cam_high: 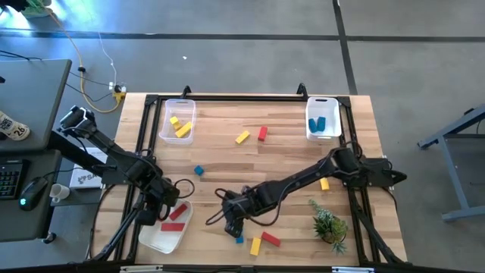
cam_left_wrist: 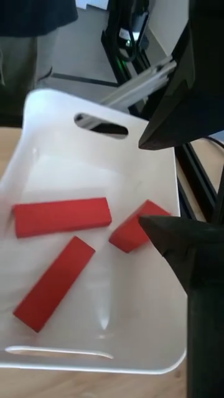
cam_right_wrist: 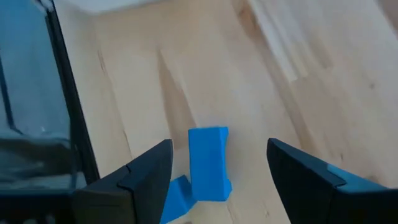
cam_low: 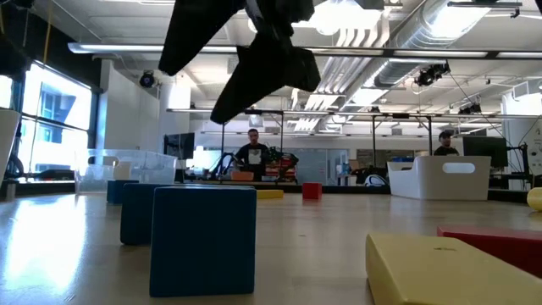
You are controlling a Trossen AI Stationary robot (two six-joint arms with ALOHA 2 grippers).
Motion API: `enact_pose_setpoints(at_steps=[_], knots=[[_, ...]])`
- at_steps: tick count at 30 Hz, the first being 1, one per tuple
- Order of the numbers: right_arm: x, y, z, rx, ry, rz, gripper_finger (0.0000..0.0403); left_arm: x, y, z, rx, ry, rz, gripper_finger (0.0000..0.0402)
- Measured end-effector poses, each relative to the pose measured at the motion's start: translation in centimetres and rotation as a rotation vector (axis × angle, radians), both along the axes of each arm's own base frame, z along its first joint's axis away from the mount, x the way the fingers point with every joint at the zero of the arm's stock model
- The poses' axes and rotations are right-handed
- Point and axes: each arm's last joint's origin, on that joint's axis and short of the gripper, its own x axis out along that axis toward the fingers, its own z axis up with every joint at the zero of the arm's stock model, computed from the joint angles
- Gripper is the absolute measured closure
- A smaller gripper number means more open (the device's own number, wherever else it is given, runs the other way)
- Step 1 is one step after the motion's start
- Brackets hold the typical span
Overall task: Sort & place blocks by color
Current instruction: Put the blue block into the top white bin
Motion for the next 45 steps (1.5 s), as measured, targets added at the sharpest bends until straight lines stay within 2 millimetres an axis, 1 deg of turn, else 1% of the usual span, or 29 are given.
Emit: enact_pose_setpoints(at_steps=[7, 11, 18, 20, 25, 27, 36, 38, 40, 42, 45], knots=[[-0.1, 1.4, -1.9, -0.022, 0.037, 0.037, 0.0155, 0.5, -0.2, 1.3, -0.01, -0.047, 0.007, 0.0233], [-0.2, 1.9, -2.5, -0.031, 0.043, 0.046, 0.0155, 0.9, 0.2, 2.0, 0.004, -0.082, 0.036, 0.0233], [-0.2, 1.9, -2.6, -0.046, 0.043, 0.048, 0.0155, 1.9, 1.5, 3.0, 0.017, -0.131, 0.099, 0.0233], [-0.1, 2.0, -2.9, -0.046, 0.044, 0.048, 0.0155, 2.2, 1.9, 3.2, 0.018, -0.137, 0.125, 0.0233], [0.1, 2.2, -4.9, -0.04, 0.089, 0.059, 0.0155, 2.8, 3.0, 3.8, 0.066, -0.182, 0.194, 0.0233], [0.2, 2.3, -5.4, -0.029, 0.093, 0.065, 0.0155, 3.0, 3.4, 4.0, 0.082, -0.204, 0.209, 0.0233], [0.4, 2.4, -6.6, -0.02, 0.121, 0.048, 0.0157, 3.9, 4.8, 4.3, 0.109, -0.269, 0.275, 0.0233], [0.4, 2.4, -6.9, -0.019, 0.127, 0.045, 0.0167, 4.2, 5.0, 4.4, 0.099, -0.3, 0.294, 0.0233], [0.6, 2.2, -7.0, -0.01, 0.132, 0.03, 0.0187, 4.7, 5.3, 4.7, 0.09, -0.343, 0.316, 0.0233], [0.6, 2.1, -7.0, 0.005, 0.142, 0.019, 0.0219, 5.2, 5.5, 4.9, 0.076, -0.392, 0.336, 0.0233], [0.7, 1.8, -7.0, 0.021, 0.152, -0.002, 0.0281, 5.7, 5.9, 5.3, 0.06, -0.45, 0.359, 0.0233]])
